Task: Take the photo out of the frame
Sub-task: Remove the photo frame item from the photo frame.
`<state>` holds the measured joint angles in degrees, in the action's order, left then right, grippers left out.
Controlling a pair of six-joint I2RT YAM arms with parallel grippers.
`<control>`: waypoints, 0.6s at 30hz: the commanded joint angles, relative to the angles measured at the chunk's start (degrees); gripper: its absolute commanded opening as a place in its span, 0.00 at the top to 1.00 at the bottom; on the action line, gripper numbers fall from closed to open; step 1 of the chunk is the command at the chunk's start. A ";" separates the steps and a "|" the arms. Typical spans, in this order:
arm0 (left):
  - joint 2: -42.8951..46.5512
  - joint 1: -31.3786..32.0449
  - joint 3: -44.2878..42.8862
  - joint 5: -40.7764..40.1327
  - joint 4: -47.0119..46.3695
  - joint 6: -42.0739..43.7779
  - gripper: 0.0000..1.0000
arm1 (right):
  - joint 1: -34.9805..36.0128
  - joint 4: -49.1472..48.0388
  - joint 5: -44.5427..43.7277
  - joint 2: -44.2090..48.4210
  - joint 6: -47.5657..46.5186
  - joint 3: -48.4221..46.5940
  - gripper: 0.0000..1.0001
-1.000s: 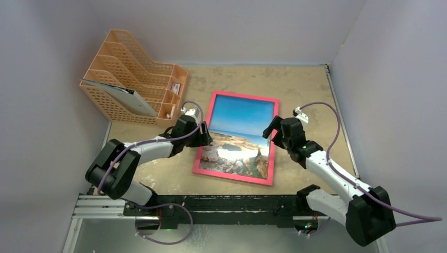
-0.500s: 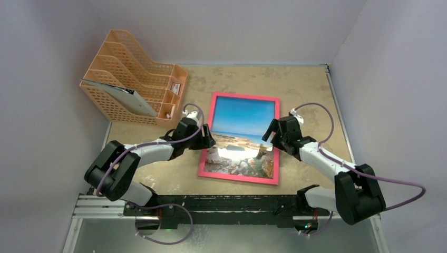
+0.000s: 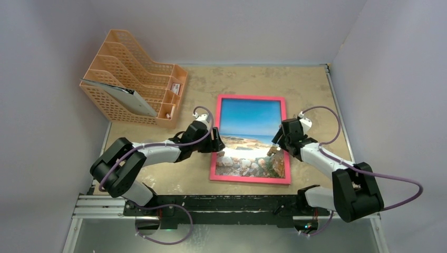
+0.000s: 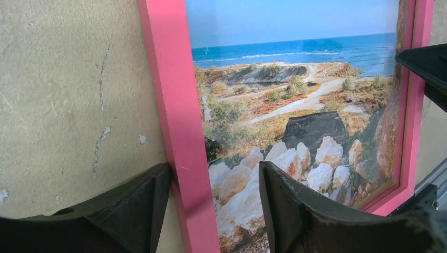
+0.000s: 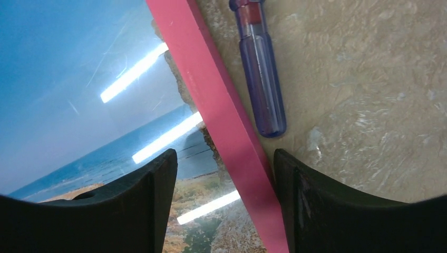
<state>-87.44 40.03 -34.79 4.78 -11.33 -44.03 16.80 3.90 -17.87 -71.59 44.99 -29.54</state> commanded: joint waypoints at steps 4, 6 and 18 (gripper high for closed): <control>-3.49 3.08 0.02 1.42 9.31 -1.55 0.34 | 0.87 1.18 -1.91 0.46 1.65 -3.13 0.43; -3.01 3.10 -0.31 -0.09 10.93 -0.82 0.33 | 0.87 1.40 -2.57 0.03 0.74 -3.85 0.51; 0.40 2.95 -3.79 -7.33 19.73 1.69 0.24 | 0.92 -0.26 -2.74 0.83 -8.07 -7.50 0.75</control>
<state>-87.35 42.19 -38.70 -0.51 -3.25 -43.68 17.26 7.79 -21.61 -71.68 39.40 -33.01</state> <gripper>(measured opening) 0.743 0.400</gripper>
